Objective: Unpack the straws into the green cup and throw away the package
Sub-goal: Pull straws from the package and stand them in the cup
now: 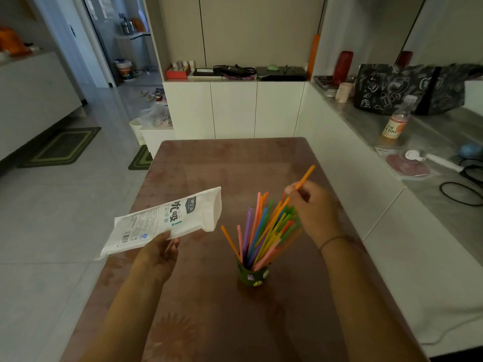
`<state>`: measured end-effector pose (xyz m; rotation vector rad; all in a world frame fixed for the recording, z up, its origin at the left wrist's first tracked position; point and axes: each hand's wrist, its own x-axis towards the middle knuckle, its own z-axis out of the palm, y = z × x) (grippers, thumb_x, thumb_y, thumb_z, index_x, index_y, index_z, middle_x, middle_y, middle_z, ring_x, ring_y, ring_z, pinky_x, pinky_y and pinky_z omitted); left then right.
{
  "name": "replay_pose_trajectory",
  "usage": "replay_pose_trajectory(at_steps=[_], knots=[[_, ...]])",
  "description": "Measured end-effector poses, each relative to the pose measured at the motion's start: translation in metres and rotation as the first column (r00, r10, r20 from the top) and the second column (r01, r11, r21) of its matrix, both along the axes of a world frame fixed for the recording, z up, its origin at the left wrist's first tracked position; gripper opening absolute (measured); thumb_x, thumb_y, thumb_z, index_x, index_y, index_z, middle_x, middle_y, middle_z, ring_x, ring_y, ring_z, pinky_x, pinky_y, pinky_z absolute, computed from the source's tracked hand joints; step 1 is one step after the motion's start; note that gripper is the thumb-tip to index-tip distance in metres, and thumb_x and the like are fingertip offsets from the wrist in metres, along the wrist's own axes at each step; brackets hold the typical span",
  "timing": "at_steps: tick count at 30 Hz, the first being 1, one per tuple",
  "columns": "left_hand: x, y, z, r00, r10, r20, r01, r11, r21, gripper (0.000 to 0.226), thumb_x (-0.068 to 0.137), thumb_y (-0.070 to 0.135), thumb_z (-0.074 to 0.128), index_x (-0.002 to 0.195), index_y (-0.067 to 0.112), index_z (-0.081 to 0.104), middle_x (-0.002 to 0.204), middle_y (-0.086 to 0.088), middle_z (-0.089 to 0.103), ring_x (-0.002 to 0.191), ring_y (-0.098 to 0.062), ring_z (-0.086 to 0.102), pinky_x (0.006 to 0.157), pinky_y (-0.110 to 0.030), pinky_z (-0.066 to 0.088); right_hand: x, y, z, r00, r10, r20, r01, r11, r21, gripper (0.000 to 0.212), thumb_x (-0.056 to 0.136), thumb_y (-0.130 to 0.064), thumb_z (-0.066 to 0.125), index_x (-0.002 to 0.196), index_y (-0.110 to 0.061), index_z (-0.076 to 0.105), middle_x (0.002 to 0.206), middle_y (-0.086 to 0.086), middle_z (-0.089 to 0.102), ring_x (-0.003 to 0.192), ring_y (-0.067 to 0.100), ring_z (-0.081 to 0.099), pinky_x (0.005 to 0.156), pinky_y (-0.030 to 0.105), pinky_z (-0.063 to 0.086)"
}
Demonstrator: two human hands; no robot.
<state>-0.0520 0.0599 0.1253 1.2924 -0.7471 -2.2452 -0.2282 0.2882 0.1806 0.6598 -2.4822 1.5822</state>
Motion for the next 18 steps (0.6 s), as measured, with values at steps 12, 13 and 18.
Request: replay_pose_trajectory(at_steps=[12, 13, 18], knots=[[-0.001, 0.004, 0.000, 1.000, -0.003, -0.014, 0.003, 1.000, 0.006, 0.018, 0.089, 0.004, 0.059, 0.091, 0.021, 0.055, 0.053, 0.002, 0.069, 0.039, -0.008, 0.061, 0.039, -0.011, 0.045, 0.001, -0.012, -0.010, 0.993, 0.118, -0.014, -0.114, 0.980, 0.165, 0.008, 0.079, -0.018, 0.067, 0.078, -0.011, 0.070, 0.066, 0.001, 0.060, 0.067, 0.018, 0.058, 0.064, 0.029, 0.047], [-0.001, 0.005, 0.000, 1.000, -0.005, -0.019, 0.005, 1.000, 0.009, 0.018, 0.089, 0.004, 0.059, 0.091, 0.021, 0.055, 0.053, 0.001, 0.069, 0.039, -0.008, 0.061, 0.039, -0.011, 0.045, 0.002, -0.015, -0.012, 0.992, 0.126, -0.022, -0.117, 0.964, 0.239, 0.011, 0.078, -0.019, 0.068, 0.077, -0.009, 0.070, 0.063, 0.000, 0.056, 0.065, 0.019, 0.055, 0.061, 0.029, 0.045], [-0.003, 0.005, 0.003, 0.999, -0.015, -0.031, 0.015, 1.000, 0.010, 0.020, 0.089, 0.004, 0.060, 0.093, 0.023, 0.056, 0.055, 0.001, 0.070, 0.046, -0.009, 0.063, 0.040, -0.011, 0.046, 0.004, -0.016, -0.012, 0.991, 0.133, 0.032, -0.137, 0.967, 0.217, 0.012, 0.075, -0.023, 0.072, 0.071, -0.012, 0.068, 0.061, -0.002, 0.059, 0.062, 0.017, 0.057, 0.059, 0.028, 0.045]])
